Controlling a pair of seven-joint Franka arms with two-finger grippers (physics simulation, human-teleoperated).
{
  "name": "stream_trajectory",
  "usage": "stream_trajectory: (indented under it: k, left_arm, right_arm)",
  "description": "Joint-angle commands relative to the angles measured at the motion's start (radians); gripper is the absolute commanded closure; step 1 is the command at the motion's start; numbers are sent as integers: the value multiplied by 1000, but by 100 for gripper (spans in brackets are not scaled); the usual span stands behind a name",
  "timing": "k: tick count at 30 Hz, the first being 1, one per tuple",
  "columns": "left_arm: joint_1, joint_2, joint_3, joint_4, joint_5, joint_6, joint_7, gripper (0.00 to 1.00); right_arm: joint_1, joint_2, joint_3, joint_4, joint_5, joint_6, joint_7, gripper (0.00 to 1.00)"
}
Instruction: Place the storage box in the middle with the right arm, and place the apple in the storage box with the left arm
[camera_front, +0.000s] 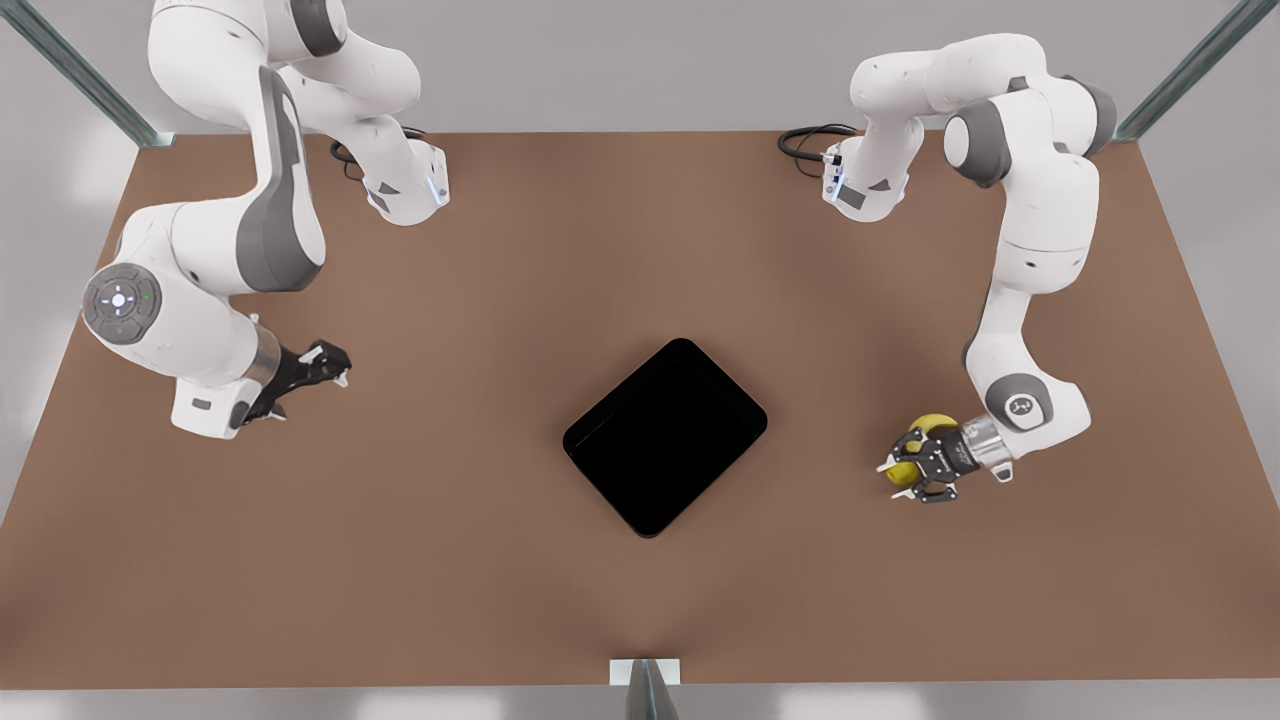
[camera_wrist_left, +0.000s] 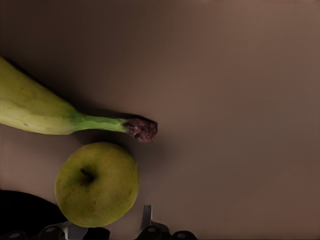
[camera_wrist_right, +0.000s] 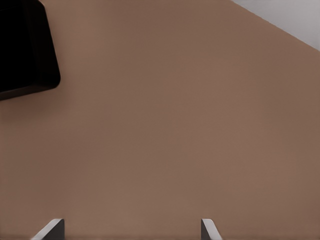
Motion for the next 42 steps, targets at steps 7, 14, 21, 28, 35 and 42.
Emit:
stream_trajectory:
  k: [7, 14, 21, 28, 35, 42]
  left_arm:
    - [0, -35, 9, -57, 3, -8, 14, 0]
    - [-2, -46, 8, -103, -24, 44, 31, 9]
    - [-3, -35, -11, -103, -60, 101, 31, 27]
    - [-3, -35, -23, -103, -66, 117, 18, 51]
    - [-3, -129, -21, -71, -54, 75, -132, 63]
    - [-170, -249, -255, -29, -53, 403, -531, 64]
  right_arm:
    - [0, 5, 0, 3, 0, 2, -2, 0]
    - [-2, 2, -3, 0, -2, 2, -17, 0]
    - [0, 8, -3, 0, 0, 3, -17, 0]
    - [0, 11, -3, -2, 0, 5, -17, 0]
    - [2, 18, -3, -2, 0, 6, -17, 0]
    - [-46, -98, -9, -32, -67, 9, -8, 0]
